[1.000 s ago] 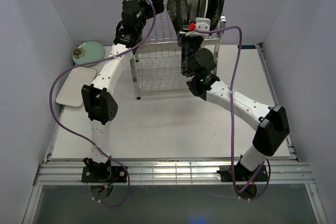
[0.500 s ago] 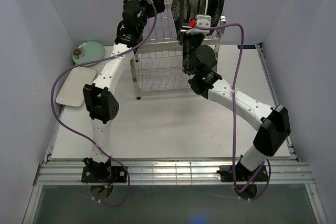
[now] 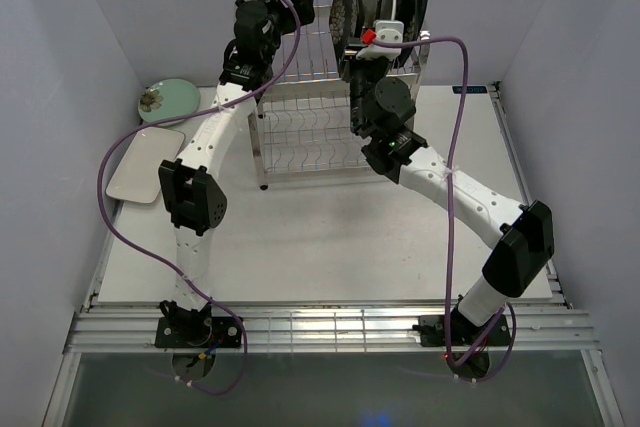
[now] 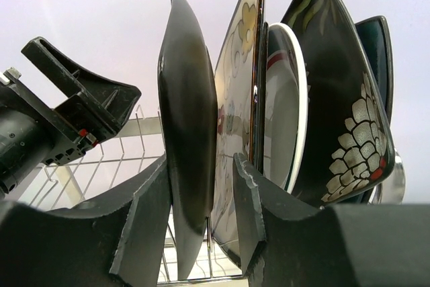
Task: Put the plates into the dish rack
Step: Insert the plate into the dish rack.
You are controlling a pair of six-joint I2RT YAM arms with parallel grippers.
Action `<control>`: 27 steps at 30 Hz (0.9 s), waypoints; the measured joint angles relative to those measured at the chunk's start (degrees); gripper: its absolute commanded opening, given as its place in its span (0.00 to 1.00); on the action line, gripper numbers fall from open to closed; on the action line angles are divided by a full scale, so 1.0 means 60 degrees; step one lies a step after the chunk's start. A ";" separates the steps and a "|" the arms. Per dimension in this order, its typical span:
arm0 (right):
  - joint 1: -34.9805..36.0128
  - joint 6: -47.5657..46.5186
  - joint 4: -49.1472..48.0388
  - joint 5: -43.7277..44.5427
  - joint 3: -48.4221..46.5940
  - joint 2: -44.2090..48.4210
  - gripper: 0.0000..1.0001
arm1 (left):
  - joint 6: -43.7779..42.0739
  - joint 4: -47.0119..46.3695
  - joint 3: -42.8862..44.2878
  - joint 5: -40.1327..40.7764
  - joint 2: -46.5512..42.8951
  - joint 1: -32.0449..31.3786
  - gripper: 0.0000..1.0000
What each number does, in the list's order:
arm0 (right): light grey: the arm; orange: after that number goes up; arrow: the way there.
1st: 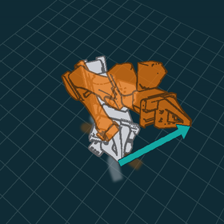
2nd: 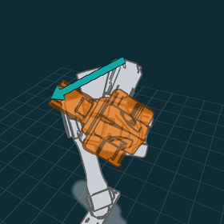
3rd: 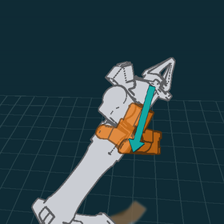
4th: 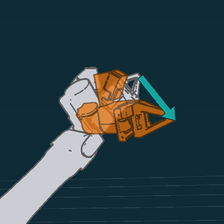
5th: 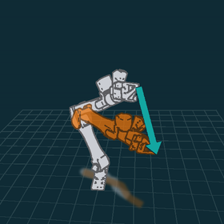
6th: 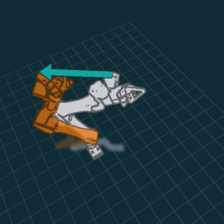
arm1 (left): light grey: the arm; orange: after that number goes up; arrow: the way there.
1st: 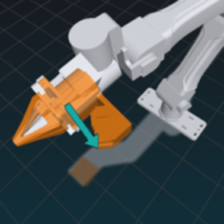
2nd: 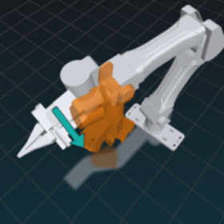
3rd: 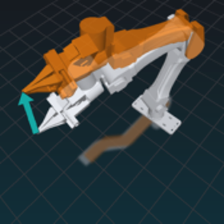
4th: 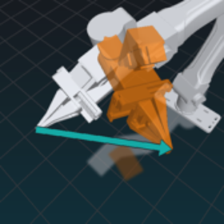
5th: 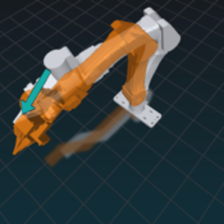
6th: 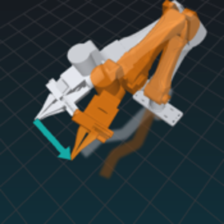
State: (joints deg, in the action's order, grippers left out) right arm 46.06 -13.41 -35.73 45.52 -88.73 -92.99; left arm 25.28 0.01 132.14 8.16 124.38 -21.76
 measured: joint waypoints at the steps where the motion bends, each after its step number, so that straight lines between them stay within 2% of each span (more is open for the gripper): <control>1: -0.0011 0.0011 0.0018 -0.0015 -0.0007 0.0000 0.45 | 0.0000 0.0000 0.0000 0.0000 0.0000 0.0000 0.98; 12: -0.0186 0.0157 0.0514 -0.0044 -0.1071 -0.0364 0.48 | -0.0007 -0.0022 -0.0004 0.0080 0.0004 -0.0018 0.98; 19: -0.0273 0.0284 0.0517 -0.0127 -0.1198 -0.0692 0.48 | -0.0015 -0.0036 -0.0004 0.0084 0.0007 -0.0018 0.98; 27: -0.0335 0.0586 0.0998 -0.0335 -0.1625 -0.0834 0.56 | -0.0036 -0.0036 -0.0004 0.0084 0.0007 -0.0022 0.98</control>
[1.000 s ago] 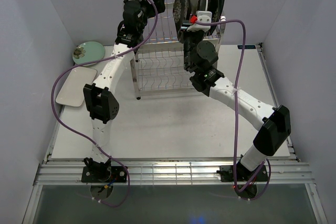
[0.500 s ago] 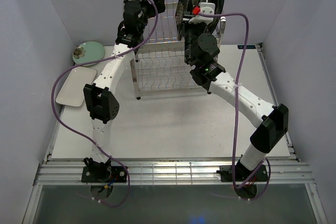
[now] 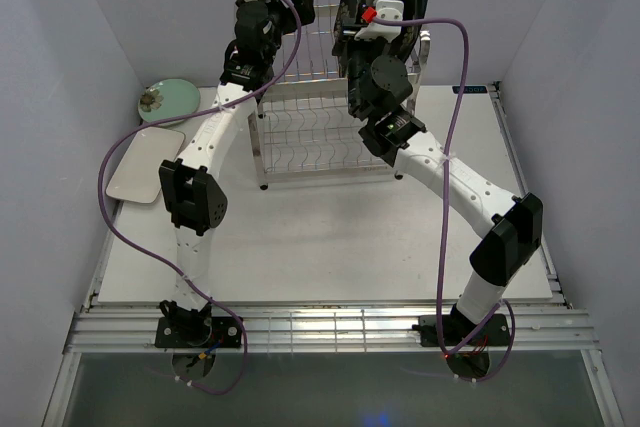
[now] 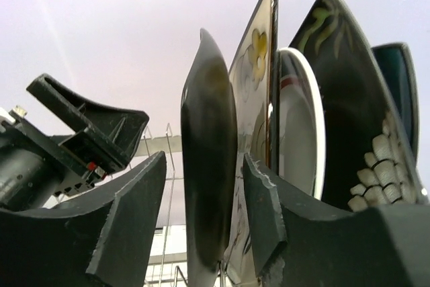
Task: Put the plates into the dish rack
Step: Insert the plate into the dish rack.
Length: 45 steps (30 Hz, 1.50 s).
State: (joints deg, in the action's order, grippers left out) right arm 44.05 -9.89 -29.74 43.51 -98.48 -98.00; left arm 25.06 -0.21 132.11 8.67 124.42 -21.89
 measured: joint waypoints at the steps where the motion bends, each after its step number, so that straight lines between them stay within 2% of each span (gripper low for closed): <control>1: -0.0022 0.0033 0.0058 -0.0018 -0.0073 0.0000 0.58 | 0.0000 0.0000 0.0000 0.0000 0.0000 0.0000 0.98; 4: -0.0062 0.0113 0.0459 -0.0025 -0.0521 -0.0044 0.63 | 0.0000 -0.0004 0.0000 0.0007 0.0000 0.0000 0.98; 7: -0.0106 0.0197 0.0889 -0.0011 -0.0973 -0.0087 0.72 | 0.0004 0.0000 0.0000 0.0018 0.0000 0.0000 0.98; 10: -0.0164 0.0313 0.1166 0.0007 -0.1056 -0.0069 0.74 | 0.0000 -0.0004 0.0000 0.0025 0.0000 0.0000 0.98; 19: -0.0255 0.0546 0.2368 -0.0120 -0.1410 -0.0055 0.75 | 0.0018 -0.0022 -0.0011 0.0025 0.0000 -0.0004 0.98; 25: -0.0306 0.0608 0.3126 -0.0255 -0.3381 -0.0342 0.77 | 0.0073 -0.0229 -0.0208 0.0138 -0.0058 -0.0026 0.98; 30: -0.0390 0.0688 0.3384 -0.0324 -0.4339 -0.0623 0.75 | 0.0080 -0.0251 -0.0211 0.0160 -0.0062 -0.0033 0.98; 45: -0.0557 0.1158 0.4448 -0.0969 -0.4696 -0.1311 0.71 | 0.0080 -0.0259 -0.0215 0.0157 -0.0062 -0.0033 0.98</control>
State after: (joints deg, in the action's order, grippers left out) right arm 40.71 -2.94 -3.05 37.69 -126.65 -105.86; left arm 25.54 -1.76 130.82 9.61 124.05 -22.09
